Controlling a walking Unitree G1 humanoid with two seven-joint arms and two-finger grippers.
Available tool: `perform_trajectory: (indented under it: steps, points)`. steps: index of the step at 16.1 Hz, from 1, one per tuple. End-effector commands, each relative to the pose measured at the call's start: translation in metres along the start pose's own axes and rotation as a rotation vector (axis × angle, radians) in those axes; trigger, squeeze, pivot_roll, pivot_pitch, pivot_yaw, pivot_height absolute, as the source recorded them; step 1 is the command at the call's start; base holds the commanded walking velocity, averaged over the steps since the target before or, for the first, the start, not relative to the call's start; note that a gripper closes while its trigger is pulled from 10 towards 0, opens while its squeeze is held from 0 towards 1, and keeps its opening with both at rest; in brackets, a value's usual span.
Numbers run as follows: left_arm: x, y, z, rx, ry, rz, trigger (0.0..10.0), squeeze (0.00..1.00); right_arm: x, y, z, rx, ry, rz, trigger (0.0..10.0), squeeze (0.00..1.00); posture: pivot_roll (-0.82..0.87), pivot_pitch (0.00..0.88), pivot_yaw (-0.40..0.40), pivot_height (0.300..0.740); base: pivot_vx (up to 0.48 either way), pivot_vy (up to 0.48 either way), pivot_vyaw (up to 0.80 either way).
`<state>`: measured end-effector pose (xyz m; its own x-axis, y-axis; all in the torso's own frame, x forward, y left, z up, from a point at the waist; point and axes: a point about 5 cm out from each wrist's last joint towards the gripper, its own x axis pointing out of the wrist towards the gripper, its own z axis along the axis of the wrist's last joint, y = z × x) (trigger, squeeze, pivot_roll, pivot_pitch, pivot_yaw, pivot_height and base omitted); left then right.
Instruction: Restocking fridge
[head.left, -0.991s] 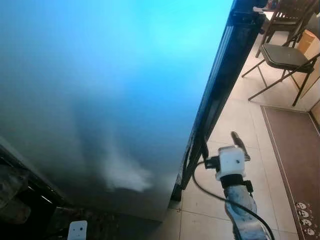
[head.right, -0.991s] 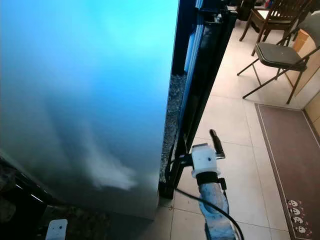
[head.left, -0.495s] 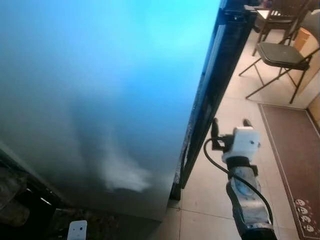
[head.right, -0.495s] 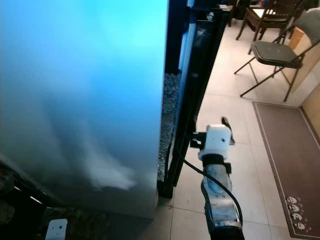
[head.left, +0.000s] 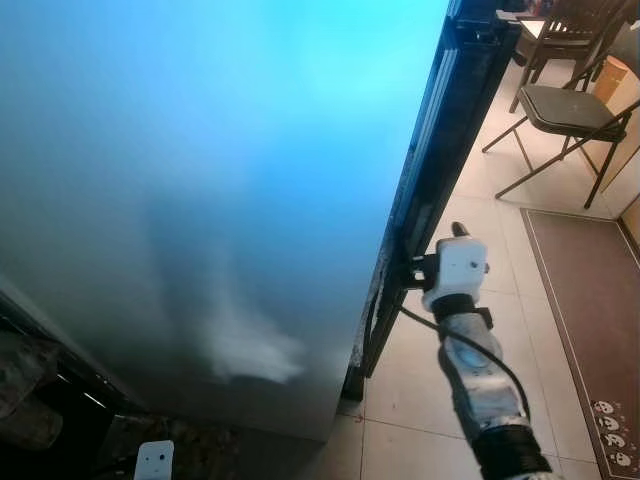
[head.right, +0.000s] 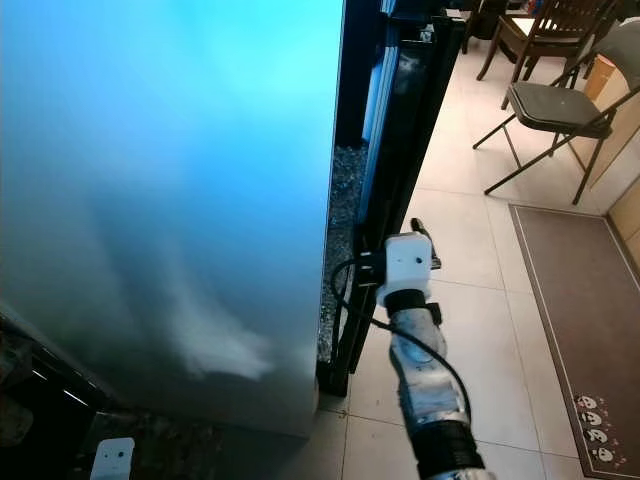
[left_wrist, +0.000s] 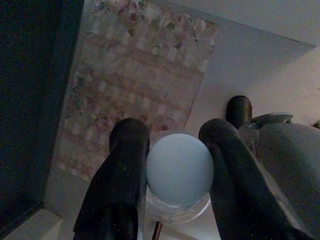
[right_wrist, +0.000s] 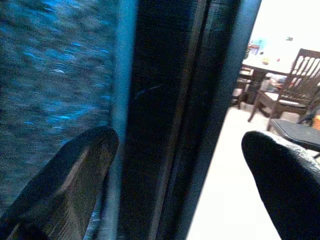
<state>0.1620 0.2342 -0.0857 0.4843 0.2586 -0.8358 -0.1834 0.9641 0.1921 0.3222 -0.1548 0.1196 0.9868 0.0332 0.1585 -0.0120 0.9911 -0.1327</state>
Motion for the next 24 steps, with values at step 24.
perform_trajectory:
  steps: [24]
  points:
    - [0.0,0.0,-0.006,-0.015,0.03,0.001,10.0,0.0,0.009,-0.013,0.006,-0.001,-0.066,0.024,10.0,0.0,0.01,0.048,0.004,0.74,0.0,0.0,0.0]
